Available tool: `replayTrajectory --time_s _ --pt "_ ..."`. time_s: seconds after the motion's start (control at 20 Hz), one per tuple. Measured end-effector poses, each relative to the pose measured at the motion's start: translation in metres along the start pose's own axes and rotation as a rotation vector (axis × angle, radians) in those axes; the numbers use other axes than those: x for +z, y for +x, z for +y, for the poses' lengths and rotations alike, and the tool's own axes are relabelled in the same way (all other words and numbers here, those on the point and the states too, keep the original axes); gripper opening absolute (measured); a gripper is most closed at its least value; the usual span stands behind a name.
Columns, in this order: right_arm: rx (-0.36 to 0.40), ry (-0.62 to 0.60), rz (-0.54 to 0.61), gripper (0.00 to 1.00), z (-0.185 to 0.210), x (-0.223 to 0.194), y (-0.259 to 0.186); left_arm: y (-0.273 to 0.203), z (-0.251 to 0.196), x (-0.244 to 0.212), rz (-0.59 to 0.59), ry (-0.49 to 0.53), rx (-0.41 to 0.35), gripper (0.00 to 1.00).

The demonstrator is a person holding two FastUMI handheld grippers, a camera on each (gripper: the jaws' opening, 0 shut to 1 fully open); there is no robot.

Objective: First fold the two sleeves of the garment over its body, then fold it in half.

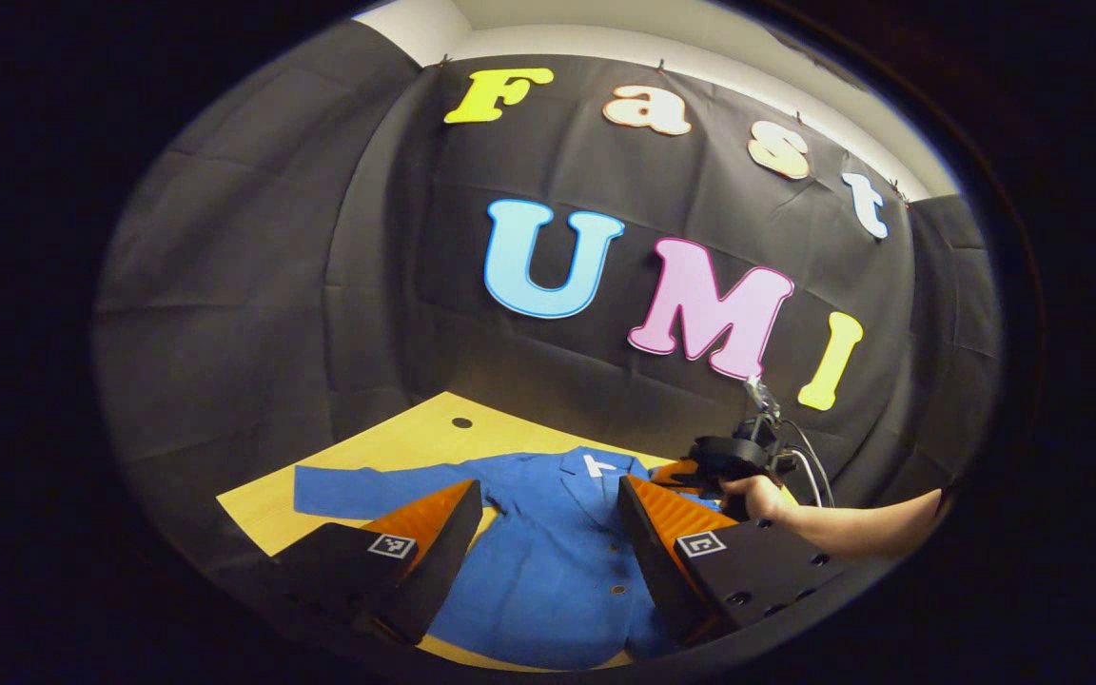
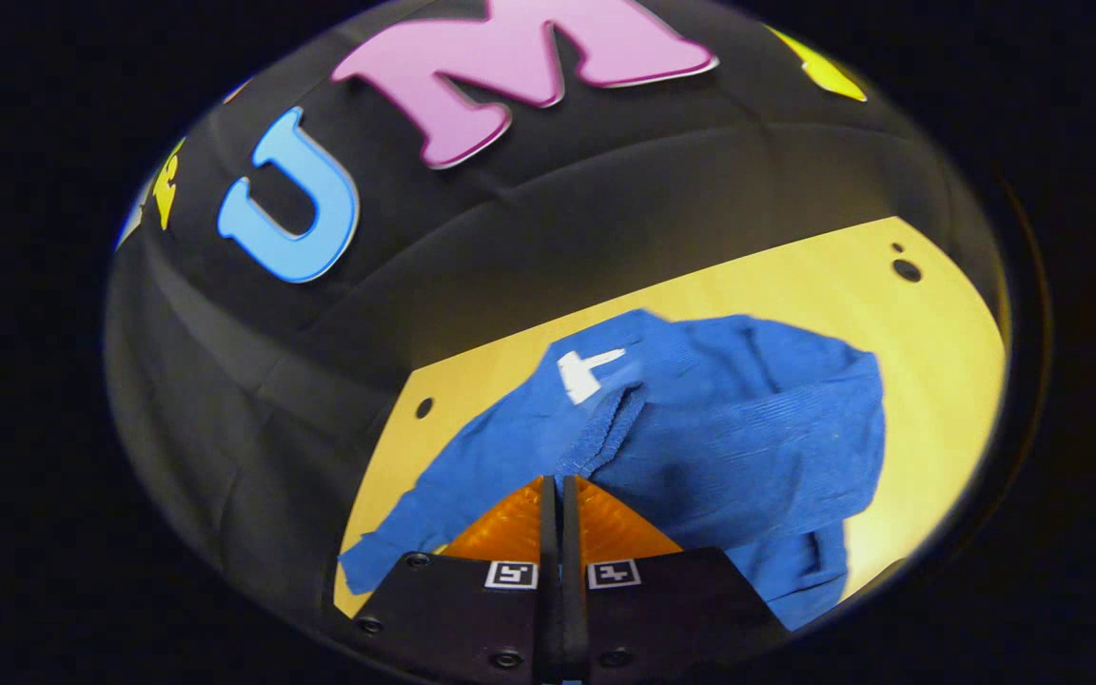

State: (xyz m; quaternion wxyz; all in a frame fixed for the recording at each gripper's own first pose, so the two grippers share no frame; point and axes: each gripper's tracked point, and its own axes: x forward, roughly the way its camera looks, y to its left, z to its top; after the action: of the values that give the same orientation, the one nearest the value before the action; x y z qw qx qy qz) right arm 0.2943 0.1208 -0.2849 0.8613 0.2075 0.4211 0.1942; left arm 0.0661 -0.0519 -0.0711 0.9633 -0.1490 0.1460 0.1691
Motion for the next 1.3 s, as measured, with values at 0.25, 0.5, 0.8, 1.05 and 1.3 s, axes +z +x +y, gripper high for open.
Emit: replayTrajectory --time_s 0.25,0.5,0.8,1.05,1.3 --pt "0.076 0.094 0.101 0.04 0.064 -0.062 0.050 0.009 0.038 -0.015 0.036 -0.074 0.008 0.82" --pt "0.112 0.090 0.113 0.99 0.069 -0.090 0.054 0.028 0.072 -0.029 0.030 -0.064 0.006 0.82" --pt "0.067 -0.018 -0.088 0.98 0.039 -0.044 -0.052 0.078 0.157 -0.051 0.129 -0.153 0.186 0.82" --pt "-0.005 -0.014 -0.251 0.98 0.011 -0.008 -0.169 0.131 0.260 -0.078 0.260 -0.027 0.409 0.84" --pt "-0.143 -0.069 -0.372 0.98 -0.021 -0.010 -0.260 0.173 0.309 -0.112 0.471 -0.044 0.498 0.84"
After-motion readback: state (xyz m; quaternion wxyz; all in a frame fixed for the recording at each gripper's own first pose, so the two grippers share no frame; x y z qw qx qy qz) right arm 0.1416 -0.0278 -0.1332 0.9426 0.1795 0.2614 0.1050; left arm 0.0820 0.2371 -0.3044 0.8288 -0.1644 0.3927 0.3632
